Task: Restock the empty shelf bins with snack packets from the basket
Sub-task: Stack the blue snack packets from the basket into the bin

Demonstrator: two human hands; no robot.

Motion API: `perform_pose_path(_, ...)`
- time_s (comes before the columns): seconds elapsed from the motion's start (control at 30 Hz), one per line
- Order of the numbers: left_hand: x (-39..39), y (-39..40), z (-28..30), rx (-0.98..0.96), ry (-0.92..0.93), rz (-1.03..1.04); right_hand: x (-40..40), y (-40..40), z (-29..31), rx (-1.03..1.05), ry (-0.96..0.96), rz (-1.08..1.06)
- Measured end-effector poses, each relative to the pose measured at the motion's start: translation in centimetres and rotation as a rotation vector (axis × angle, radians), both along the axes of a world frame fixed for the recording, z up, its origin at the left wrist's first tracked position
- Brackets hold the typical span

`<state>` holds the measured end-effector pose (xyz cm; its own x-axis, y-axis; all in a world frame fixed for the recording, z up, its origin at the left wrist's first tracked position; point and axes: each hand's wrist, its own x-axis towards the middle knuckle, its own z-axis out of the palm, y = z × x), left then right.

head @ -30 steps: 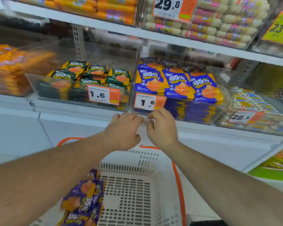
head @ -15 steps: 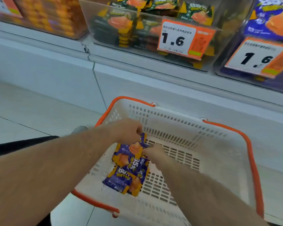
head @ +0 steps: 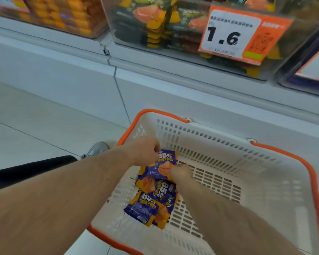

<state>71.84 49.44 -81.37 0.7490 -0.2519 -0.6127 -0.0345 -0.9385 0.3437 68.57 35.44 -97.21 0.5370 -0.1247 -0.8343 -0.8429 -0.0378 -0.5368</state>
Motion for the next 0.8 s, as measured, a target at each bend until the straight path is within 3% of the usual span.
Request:
perform_pose_path(0.17, -0.6, -2.7, 2.4, 0.005, -0.092, -0.072, -1.1, -3.6, 5.7, -0.118, -0.105, 0.002)
perform_pose_path(0.3, -1.7, -4.4, 4.7, -0.074, -0.200, 0.075, -2.6, -7.0, 12.8, -0.196, -0.366, 0.126)
perform_pose_path(0.43, -3.6, -6.8, 8.0, -0.450, 0.007, 0.476, -4.1, -9.5, 19.8, -0.225, -0.616, 0.121)
perform_pose_path(0.57, -5.0, -8.9, 10.2, -0.872, 0.236, 0.703, -5.4, -11.3, 24.9, -0.214, -0.690, 0.070)
perform_pose_path(0.7, -6.0, -10.5, 12.7, -1.112, 0.076, 0.748, -7.0, -12.3, 29.9, -0.241, -0.836, -0.031)
perform_pose_path(0.8, -6.2, -11.8, 15.7, -1.192, -0.048, 0.658, -7.8, -13.2, 33.0, -0.264, -0.945, -0.091)
